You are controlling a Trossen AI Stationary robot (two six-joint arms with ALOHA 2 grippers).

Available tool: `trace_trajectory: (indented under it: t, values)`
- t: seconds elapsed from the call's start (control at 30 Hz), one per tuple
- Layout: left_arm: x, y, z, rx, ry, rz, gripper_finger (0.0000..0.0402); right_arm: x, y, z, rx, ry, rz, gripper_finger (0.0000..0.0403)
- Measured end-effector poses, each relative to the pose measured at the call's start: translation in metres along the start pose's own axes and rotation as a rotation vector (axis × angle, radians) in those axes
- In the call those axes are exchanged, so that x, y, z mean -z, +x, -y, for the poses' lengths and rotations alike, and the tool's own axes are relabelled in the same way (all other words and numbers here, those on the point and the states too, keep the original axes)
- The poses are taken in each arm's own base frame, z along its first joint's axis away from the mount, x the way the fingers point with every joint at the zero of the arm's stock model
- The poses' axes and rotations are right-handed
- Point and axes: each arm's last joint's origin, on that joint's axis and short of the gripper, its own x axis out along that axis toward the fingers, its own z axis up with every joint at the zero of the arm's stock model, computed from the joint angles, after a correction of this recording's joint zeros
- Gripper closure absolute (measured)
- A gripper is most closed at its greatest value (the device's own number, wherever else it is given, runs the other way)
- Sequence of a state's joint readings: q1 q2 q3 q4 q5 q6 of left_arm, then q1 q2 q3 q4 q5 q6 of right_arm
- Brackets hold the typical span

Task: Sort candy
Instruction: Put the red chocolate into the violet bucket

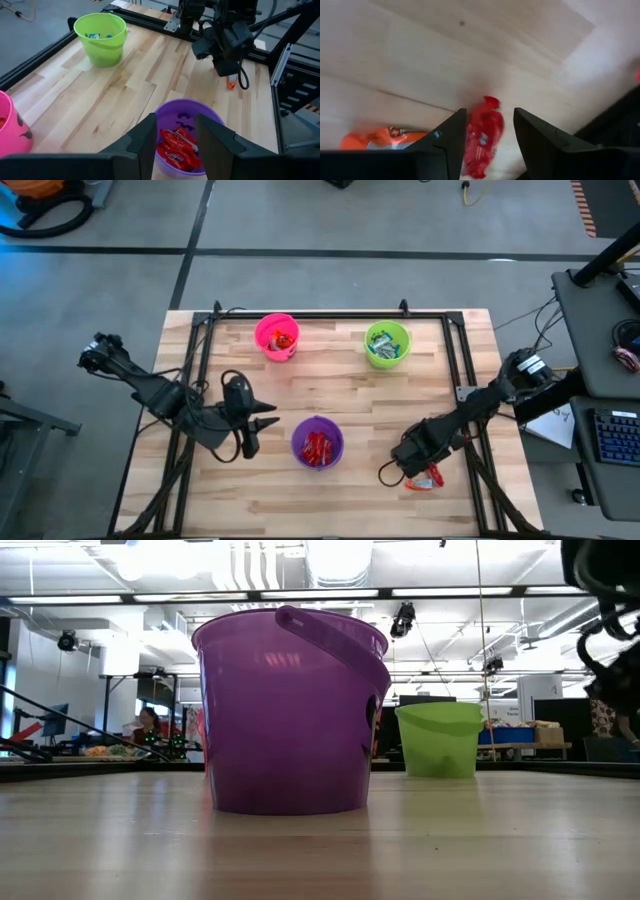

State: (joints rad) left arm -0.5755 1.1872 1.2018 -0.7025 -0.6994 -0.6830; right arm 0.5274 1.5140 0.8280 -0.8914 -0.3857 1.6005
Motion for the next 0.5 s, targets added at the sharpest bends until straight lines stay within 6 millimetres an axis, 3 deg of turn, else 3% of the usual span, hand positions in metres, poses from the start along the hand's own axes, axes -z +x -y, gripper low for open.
trace_trajectory:
  t: [0.13, 0.33, 0.5]
  values:
    - [0.002, 0.003, 0.002, -0.006, 0.006, -0.007, 0.0287, -0.001, 0.013, -0.009, 0.004, -0.027, -0.003, 0.0274]
    - [0.002, 0.003, 0.002, -0.007, 0.001, -0.007, 0.0287, 0.0, 0.015, -0.013, 0.009, -0.04, 0.004, 0.0374]
    - [0.002, 0.003, 0.002, -0.007, 0.001, -0.008, 0.0287, 0.003, -0.002, -0.005, 0.071, -0.026, 0.082, 0.0383]
